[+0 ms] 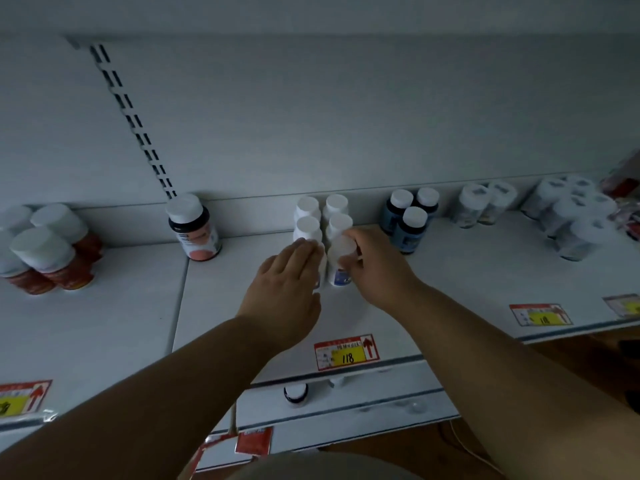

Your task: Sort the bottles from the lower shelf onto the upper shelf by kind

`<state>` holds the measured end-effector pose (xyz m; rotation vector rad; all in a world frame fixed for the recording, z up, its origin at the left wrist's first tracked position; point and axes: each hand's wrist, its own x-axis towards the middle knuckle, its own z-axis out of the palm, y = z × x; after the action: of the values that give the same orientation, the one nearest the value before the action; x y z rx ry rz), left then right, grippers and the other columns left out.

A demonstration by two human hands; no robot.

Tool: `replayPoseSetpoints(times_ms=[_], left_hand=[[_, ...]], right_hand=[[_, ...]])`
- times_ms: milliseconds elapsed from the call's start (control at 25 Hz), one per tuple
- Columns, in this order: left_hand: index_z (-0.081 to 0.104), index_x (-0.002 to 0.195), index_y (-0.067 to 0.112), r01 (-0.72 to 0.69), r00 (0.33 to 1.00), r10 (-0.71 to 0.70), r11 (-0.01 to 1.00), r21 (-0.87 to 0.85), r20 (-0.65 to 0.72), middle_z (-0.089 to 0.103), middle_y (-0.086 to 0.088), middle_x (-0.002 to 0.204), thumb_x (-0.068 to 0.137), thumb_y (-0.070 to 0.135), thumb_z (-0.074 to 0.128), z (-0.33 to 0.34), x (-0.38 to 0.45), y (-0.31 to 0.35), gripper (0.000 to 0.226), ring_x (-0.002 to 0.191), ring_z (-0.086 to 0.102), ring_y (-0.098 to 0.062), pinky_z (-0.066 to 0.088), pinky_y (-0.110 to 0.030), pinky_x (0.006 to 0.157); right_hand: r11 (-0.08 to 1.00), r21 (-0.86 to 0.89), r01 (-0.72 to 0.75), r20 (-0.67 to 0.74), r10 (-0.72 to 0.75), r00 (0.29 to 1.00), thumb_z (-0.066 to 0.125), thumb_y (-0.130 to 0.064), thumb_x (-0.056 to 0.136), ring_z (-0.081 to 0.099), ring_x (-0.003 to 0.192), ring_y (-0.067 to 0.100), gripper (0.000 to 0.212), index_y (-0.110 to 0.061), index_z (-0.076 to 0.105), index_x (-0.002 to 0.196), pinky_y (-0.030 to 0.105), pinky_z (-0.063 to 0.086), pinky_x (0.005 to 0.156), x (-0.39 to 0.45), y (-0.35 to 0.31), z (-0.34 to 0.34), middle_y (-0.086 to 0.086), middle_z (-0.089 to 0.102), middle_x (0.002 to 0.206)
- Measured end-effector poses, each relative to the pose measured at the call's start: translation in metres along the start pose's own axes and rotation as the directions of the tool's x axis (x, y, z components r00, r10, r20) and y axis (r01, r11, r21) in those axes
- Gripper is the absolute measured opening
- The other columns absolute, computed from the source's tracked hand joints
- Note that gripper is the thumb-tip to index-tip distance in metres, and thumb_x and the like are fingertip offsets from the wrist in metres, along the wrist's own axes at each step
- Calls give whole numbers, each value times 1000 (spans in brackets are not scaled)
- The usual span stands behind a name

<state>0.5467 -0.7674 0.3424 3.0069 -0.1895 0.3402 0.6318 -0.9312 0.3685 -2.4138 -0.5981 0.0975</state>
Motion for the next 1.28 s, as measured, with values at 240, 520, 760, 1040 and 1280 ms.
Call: replayPoseSetpoints(times_ms=[240, 520, 760, 1040, 1280], left_hand=[[28, 151, 12, 23, 1000, -23, 1000, -11, 20, 33, -9, 155, 85, 32, 63, 2, -4, 2, 78, 145, 27, -27, 17, -39, 114], [40, 142, 9, 130, 979, -140, 989, -73, -148, 47, -15, 144, 80, 27, 70, -23, -51, 39, 71, 133, 44, -35, 33, -48, 109], [48, 138, 17, 282, 956, -287, 956, -76, -66, 53, -4, 137, 86, 34, 61, -33, -134, 78, 56, 127, 48, -25, 37, -40, 107], [45, 133, 25, 324, 944, -329, 935, -147, -16, 60, 5, 126, 88, 47, 43, -38, -234, 40, 50, 118, 55, -19, 43, -37, 99], [46, 133, 20, 339, 938, -347, 908, -245, 12, 60, -3, 123, 85, 40, 51, -21, -315, -54, 52, 111, 57, -27, 47, -42, 92]], right_hand=[[999, -16, -36, 4, 36, 999, 61, -21, 95, 52, 116, 23, 52, -18, 41, 142, 30, 41, 94, -5, 1, 7, 8, 46, 131], [969, -87, 230, -195, -243, 950, 68, -23, 89, 52, 114, 29, 45, -11, 52, 129, 43, 50, 91, -50, -18, -14, 12, 52, 127], [897, 67, 438, -232, -413, 881, 63, -25, 92, 54, 95, 16, 25, -10, 59, 112, 24, 41, 80, -118, -51, -14, 4, 59, 107], [883, 122, 452, -55, -449, 892, 48, -39, 101, 53, 97, 7, 30, -17, 56, 119, 28, 48, 82, -186, -128, 22, -5, 60, 108], [930, 131, 342, -45, -339, 940, 49, -37, 98, 55, 96, 10, 25, -17, 59, 111, 31, 49, 82, -218, -188, 140, -5, 58, 105]])
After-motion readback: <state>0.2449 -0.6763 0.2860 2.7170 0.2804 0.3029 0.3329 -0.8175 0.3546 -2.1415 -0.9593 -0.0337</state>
